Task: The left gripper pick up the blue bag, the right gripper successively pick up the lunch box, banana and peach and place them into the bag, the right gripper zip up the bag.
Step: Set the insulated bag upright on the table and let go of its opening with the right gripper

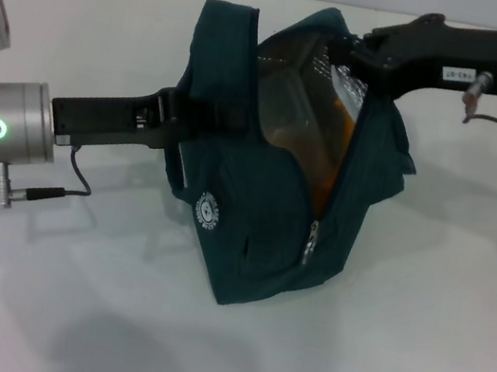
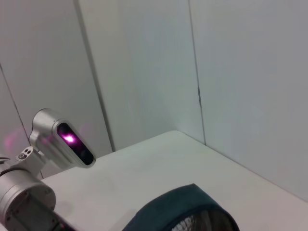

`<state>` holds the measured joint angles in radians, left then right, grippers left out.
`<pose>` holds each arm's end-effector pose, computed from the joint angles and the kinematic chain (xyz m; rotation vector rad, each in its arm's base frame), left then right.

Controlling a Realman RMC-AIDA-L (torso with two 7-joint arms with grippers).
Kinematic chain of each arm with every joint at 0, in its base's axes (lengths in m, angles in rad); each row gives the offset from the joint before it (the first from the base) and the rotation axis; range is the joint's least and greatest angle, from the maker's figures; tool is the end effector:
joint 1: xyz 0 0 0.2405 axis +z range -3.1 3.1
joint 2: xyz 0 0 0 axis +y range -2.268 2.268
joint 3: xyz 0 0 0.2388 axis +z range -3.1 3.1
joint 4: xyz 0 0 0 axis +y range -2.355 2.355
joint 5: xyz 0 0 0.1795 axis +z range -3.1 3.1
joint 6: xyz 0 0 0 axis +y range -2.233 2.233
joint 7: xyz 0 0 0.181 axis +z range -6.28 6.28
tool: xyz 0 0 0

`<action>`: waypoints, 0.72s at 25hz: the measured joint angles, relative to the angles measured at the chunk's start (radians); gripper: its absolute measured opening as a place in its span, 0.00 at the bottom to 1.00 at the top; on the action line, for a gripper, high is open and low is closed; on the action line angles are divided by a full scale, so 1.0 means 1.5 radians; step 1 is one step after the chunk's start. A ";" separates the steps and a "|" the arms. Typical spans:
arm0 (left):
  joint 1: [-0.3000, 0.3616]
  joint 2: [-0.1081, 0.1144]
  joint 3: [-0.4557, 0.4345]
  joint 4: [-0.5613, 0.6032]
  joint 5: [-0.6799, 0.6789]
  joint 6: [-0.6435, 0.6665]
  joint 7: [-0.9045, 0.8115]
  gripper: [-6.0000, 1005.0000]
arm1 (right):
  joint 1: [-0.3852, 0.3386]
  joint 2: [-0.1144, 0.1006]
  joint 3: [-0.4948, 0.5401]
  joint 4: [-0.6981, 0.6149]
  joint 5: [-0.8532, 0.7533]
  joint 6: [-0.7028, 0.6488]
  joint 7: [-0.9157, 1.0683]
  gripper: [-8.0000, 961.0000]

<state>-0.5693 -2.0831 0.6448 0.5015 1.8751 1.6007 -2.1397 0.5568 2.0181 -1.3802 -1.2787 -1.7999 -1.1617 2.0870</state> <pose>-0.1895 0.3109 -0.0294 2.2896 1.7409 1.0814 0.0880 0.3569 -0.0136 -2.7185 0.4843 0.5548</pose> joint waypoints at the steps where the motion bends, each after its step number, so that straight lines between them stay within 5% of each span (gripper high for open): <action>1: 0.000 0.000 0.000 0.000 0.000 0.000 0.000 0.04 | 0.007 0.001 0.000 0.009 0.002 0.000 -0.002 0.02; 18: 0.018 0.000 -0.002 0.000 -0.002 0.001 0.004 0.04 | 0.004 -0.002 0.042 0.040 0.100 -0.022 -0.067 0.25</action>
<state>-0.5421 -2.0835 0.6419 0.5016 1.8725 1.6015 -2.1330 0.5621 2.0150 -1.3173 -1.2182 -1.6496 -1.1946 1.9870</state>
